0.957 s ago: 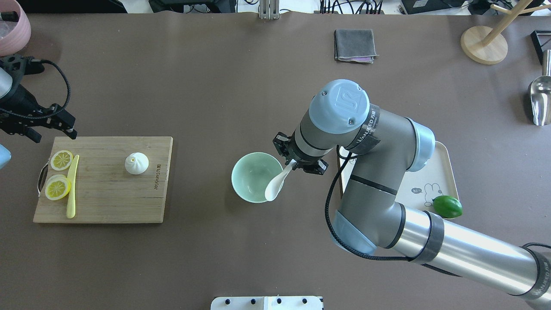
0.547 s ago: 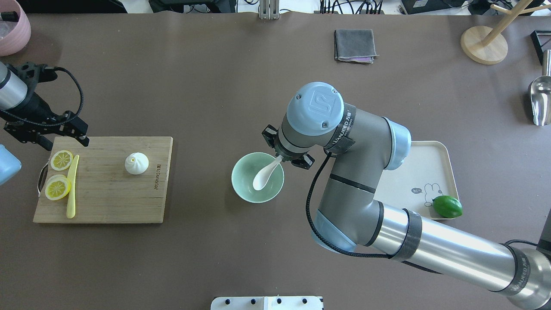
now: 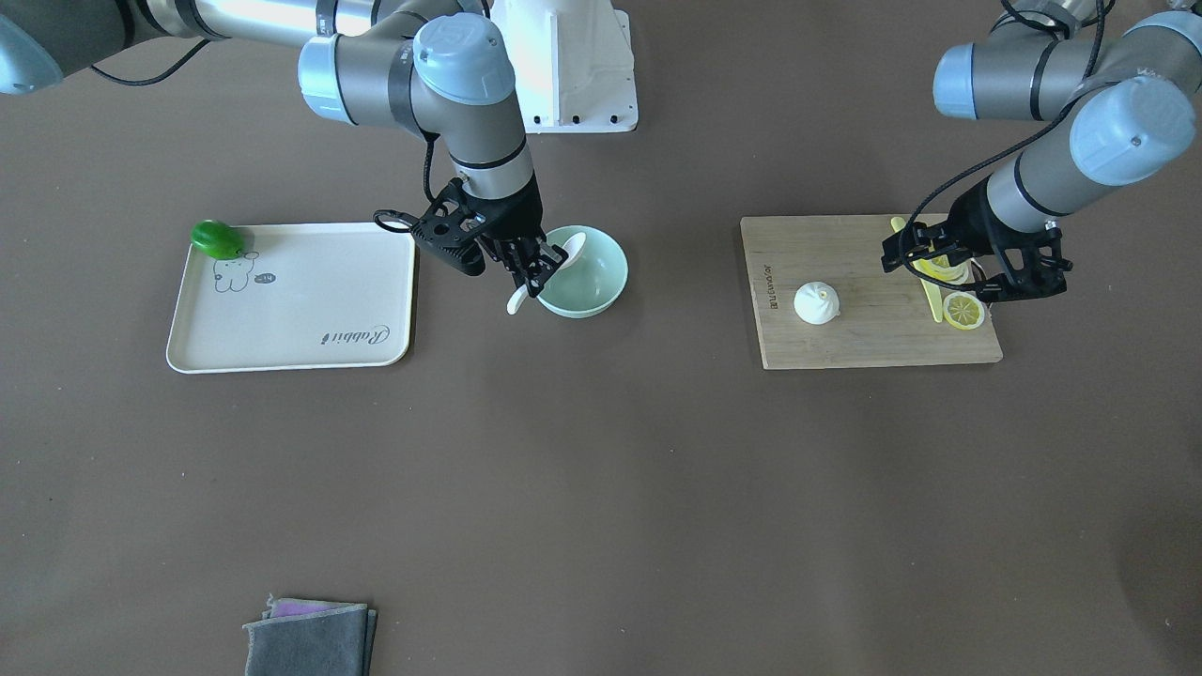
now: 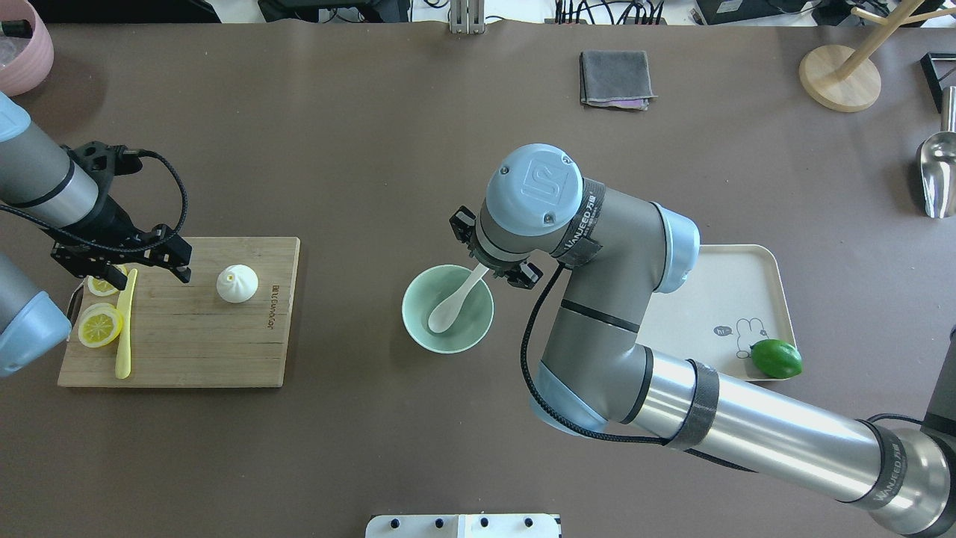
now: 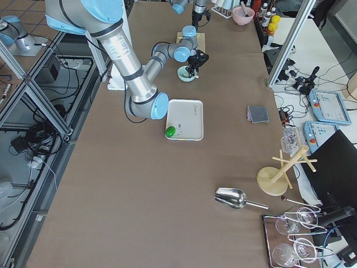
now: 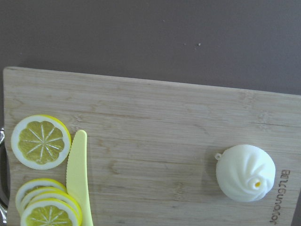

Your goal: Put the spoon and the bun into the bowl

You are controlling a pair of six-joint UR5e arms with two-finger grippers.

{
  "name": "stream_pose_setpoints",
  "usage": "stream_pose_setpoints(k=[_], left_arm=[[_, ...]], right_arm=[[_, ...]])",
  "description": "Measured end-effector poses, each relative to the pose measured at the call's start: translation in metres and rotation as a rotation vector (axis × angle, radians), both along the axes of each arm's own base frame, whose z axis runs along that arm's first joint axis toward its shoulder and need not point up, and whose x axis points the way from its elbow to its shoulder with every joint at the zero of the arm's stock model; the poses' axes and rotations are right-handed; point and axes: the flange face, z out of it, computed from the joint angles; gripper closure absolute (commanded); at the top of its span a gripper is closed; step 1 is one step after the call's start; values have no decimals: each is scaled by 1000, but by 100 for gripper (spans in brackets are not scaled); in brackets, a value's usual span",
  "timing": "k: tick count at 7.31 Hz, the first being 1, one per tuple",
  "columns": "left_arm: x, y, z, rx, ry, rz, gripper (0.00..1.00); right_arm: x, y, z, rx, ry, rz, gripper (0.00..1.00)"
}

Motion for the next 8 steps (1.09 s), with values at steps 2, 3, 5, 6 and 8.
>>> stream_pose_setpoints(k=[2,3,5,6,8], left_arm=[[33,15,-1,-2,-4,-4,4],[46,13,-7,3,1,-3,5],[63,4,-21,14,11,-1,8],[69,0,-24,20,14,2,12],[76,-7,-27,36,11,4,34]], right_arm=[[19,-18,2,-20,-14,-11,0],[34,-31,7,-33,-20,-28,0],[54,-47,22,-41,-16,-43,0],[63,-48,30,-27,-10,-54,0],[73,-45,42,-6,0,-70,0]])
